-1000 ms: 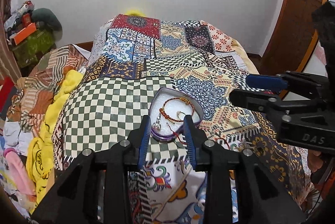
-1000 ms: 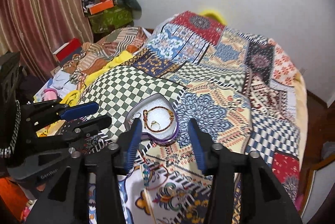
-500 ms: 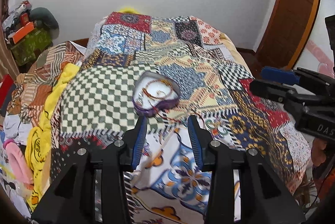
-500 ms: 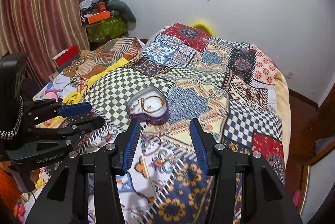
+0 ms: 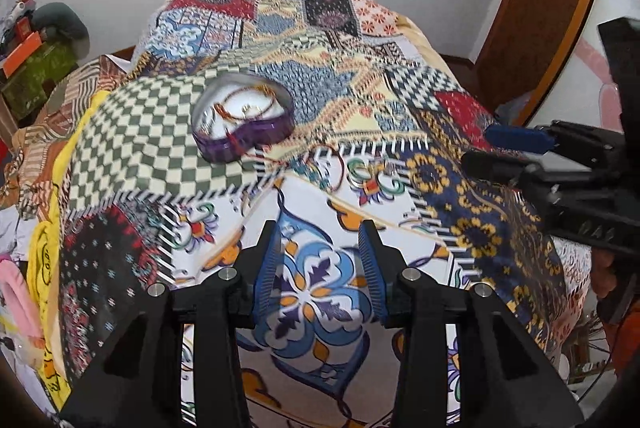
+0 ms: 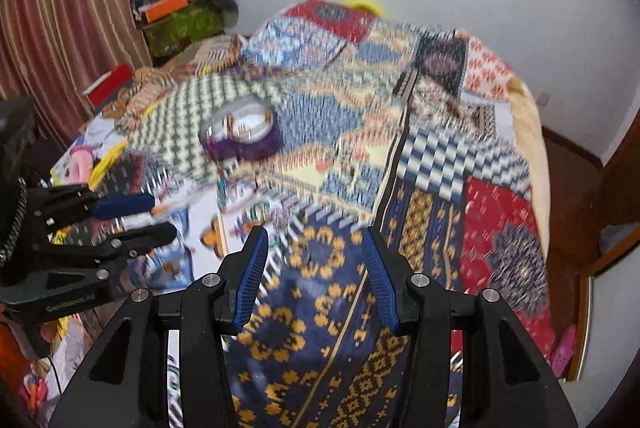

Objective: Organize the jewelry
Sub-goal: 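Lift both tools away from the heart tin, then grasp the silver rings with the right tool while the left grasps a thin beaded strand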

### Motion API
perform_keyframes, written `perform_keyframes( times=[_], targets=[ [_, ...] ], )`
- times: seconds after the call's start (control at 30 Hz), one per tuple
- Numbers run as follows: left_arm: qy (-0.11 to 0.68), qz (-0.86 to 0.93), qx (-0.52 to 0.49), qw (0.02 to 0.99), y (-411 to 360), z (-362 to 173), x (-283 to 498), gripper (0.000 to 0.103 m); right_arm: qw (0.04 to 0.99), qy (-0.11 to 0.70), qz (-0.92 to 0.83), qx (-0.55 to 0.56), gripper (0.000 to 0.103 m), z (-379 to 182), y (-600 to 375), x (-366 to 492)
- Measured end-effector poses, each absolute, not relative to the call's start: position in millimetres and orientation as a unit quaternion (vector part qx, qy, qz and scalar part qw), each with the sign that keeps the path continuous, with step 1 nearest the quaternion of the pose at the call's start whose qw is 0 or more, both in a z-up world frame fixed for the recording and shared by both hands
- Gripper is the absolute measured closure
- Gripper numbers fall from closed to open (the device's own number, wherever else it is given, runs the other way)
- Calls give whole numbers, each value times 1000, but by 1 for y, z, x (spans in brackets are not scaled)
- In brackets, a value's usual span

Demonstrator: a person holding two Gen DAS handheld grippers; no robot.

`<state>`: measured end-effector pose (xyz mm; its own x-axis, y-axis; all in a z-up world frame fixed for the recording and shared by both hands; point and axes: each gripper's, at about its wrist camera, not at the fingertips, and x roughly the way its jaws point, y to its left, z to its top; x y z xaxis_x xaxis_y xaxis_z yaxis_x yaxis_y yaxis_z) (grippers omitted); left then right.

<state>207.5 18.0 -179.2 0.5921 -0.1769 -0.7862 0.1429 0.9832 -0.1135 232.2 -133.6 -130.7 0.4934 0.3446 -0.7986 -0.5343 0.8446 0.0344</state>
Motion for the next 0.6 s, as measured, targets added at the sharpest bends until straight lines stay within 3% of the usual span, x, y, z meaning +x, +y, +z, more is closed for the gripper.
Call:
perform_keyframes(
  times=[0.5, 0.6],
  targets=[
    [440, -80, -50, 893, 27, -193, 231, 64, 842, 442, 281, -126, 58, -166, -125, 241],
    [439, -80, -69, 892, 32, -195, 242, 64, 845, 431, 285, -132, 70, -168, -122, 240]
  ],
)
